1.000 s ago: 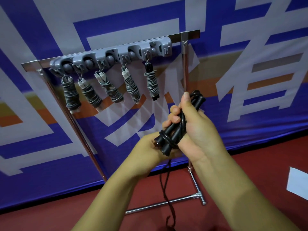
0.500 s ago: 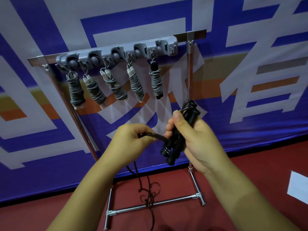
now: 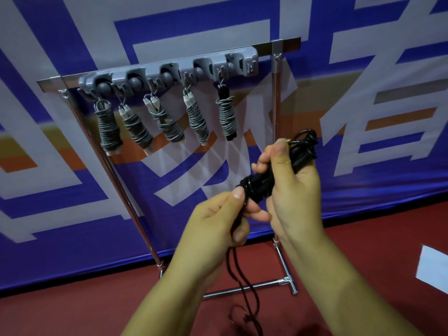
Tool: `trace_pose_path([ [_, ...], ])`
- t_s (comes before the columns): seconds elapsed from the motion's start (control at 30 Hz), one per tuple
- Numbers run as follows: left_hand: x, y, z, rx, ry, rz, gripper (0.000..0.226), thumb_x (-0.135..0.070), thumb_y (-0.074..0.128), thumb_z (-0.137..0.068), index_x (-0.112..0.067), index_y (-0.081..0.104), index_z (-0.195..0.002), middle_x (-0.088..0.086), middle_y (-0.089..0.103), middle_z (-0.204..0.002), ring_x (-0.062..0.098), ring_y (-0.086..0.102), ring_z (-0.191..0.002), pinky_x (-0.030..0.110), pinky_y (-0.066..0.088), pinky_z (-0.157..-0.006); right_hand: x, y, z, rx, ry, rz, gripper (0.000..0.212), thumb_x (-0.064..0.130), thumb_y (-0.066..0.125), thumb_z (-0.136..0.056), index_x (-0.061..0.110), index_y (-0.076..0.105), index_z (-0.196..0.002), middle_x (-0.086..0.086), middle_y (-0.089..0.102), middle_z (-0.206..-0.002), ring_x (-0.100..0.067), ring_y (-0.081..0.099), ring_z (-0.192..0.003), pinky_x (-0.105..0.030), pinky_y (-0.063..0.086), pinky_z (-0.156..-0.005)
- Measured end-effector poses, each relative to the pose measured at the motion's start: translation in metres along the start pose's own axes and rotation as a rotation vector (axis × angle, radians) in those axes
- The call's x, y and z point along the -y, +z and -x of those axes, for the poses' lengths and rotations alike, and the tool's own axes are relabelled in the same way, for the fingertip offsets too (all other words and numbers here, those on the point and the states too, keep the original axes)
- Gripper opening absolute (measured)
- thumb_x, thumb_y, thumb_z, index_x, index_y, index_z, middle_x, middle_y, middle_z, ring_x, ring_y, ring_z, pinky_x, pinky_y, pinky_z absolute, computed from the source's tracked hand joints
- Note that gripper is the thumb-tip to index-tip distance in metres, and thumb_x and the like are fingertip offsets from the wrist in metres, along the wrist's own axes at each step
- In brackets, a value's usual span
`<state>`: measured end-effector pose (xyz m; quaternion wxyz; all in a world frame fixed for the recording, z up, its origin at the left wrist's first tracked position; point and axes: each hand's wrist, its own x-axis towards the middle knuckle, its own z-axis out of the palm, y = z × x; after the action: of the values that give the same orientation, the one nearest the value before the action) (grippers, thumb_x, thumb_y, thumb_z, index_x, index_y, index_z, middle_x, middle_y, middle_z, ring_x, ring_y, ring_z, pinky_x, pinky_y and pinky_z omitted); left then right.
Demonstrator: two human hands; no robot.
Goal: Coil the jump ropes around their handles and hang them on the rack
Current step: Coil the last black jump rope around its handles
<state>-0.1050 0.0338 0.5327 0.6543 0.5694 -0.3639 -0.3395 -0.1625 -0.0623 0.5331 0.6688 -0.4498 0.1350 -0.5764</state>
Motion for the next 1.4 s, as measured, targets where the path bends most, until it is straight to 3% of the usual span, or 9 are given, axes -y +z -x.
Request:
trace_pose_path([
  [0.17, 0.019, -0.004, -0.013, 0.260, -0.437, 0.553, 0.035, -0.036, 0.063, -0.079, -0.003, 0.069, -0.071, 0.011, 0.065, -0.064, 0.001, 0.036, -0.033, 0.011, 0.029, -0.031, -0.004, 0.001, -0.003, -0.077, 0.083, -0.070, 0.025, 0.048, 0.059, -0.077, 0.024, 0.060, -0.068, 0.011, 0.059, -0.064, -0.010, 0.057, -0.066, -0.033, 0.051, -0.071],
  [0.27, 0.030, -0.007, -0.020, 0.402, -0.490, 0.746, 0.041, -0.034, 0.087, -0.059, -0.003, 0.072, -0.081, 0.009, 0.063, -0.065, 0.001, 0.040, -0.032, 0.010, 0.033, -0.030, -0.003, 0.003, -0.004, -0.061, 0.116, -0.197, 0.024, 0.039, 0.055, -0.080, 0.015, 0.055, -0.077, 0.009, 0.058, -0.064, -0.005, 0.054, -0.061, -0.033, 0.049, -0.076],
  [0.47, 0.028, -0.010, -0.024, 0.193, -0.070, 0.380, 0.036, -0.027, 0.054, -0.085, -0.014, 0.057, -0.118, 0.001, 0.055, -0.067, 0.000, 0.027, -0.034, 0.011, 0.024, -0.034, -0.001, 0.003, -0.002, 0.006, 0.165, -0.261, 0.024, 0.037, 0.055, -0.081, 0.013, 0.058, -0.082, 0.006, 0.066, -0.076, -0.005, 0.060, -0.074, -0.025, 0.050, -0.076],
  [0.67, 0.009, -0.023, -0.021, -0.032, 0.106, 0.130, 0.016, -0.022, 0.057, -0.078, -0.012, 0.067, -0.086, 0.005, 0.035, -0.055, 0.005, 0.024, -0.037, 0.014, 0.021, -0.034, 0.005, -0.017, -0.005, 0.055, 0.254, -0.171, 0.036, 0.033, 0.070, -0.062, 0.005, 0.067, -0.085, 0.005, 0.070, -0.074, -0.005, 0.067, -0.077, -0.021, 0.052, -0.080],
  [0.83, -0.005, -0.040, -0.015, -0.027, 0.162, -0.085, 0.013, -0.021, 0.059, -0.076, -0.025, 0.072, -0.077, -0.003, 0.039, -0.052, 0.006, 0.032, -0.043, 0.016, 0.027, -0.040, 0.012, -0.037, -0.010, 0.255, 0.277, -0.002, 0.052, 0.050, 0.089, -0.036, 0.020, 0.079, -0.078, -0.002, 0.075, -0.086, -0.013, 0.071, -0.089, -0.020, 0.054, -0.075],
  [1.0, -0.019, -0.058, -0.019, 0.043, 0.177, -0.203, 0.017, -0.028, 0.068, -0.066, -0.026, 0.074, -0.081, -0.005, 0.038, -0.052, 0.006, 0.030, -0.043, 0.015, 0.026, -0.040, 0.022, -0.040, -0.011, 0.307, 0.025, 0.430, 0.028, 0.039, 0.078, -0.051, 0.028, 0.073, -0.076, 0.003, 0.074, -0.076, -0.009, 0.071, -0.077, -0.020, 0.055, -0.073],
  [1.17, -0.029, -0.072, -0.026, 0.208, 0.095, -0.264, 0.025, -0.032, 0.069, -0.064, -0.018, 0.073, -0.083, -0.001, 0.037, -0.055, 0.006, 0.029, -0.043, 0.014, 0.025, -0.039, 0.043, -0.041, -0.007, 0.740, 0.063, 0.890, 0.026, 0.038, 0.065, -0.076, 0.044, 0.063, -0.101, 0.013, 0.072, -0.085, 0.001, 0.069, -0.076, -0.020, 0.054, -0.076],
  [1.3, -0.031, -0.076, -0.029, 0.283, 0.058, -0.233, 0.034, -0.028, 0.070, -0.065, -0.006, 0.069, -0.091, 0.008, 0.035, -0.061, 0.005, 0.031, -0.041, 0.011, 0.025, -0.038, 0.046, -0.038, -0.005, 0.922, 0.139, 0.970, 0.029, 0.024, 0.051, -0.094, 0.037, 0.059, -0.119, 0.010, 0.068, -0.098, -0.001, 0.069, -0.080, -0.026, 0.058, -0.068],
  [1.4, -0.026, -0.071, -0.029, 0.275, 0.049, -0.151, 0.027, -0.029, 0.068, -0.071, -0.007, 0.066, -0.086, 0.000, 0.042, -0.052, 0.004, 0.027, -0.037, 0.011, 0.021, -0.037, 0.038, -0.039, -0.006, 0.860, 0.119, 0.889, 0.026, 0.020, 0.047, -0.097, 0.037, 0.061, -0.111, 0.006, 0.070, -0.092, -0.005, 0.068, -0.065, -0.022, 0.054, -0.058],
])
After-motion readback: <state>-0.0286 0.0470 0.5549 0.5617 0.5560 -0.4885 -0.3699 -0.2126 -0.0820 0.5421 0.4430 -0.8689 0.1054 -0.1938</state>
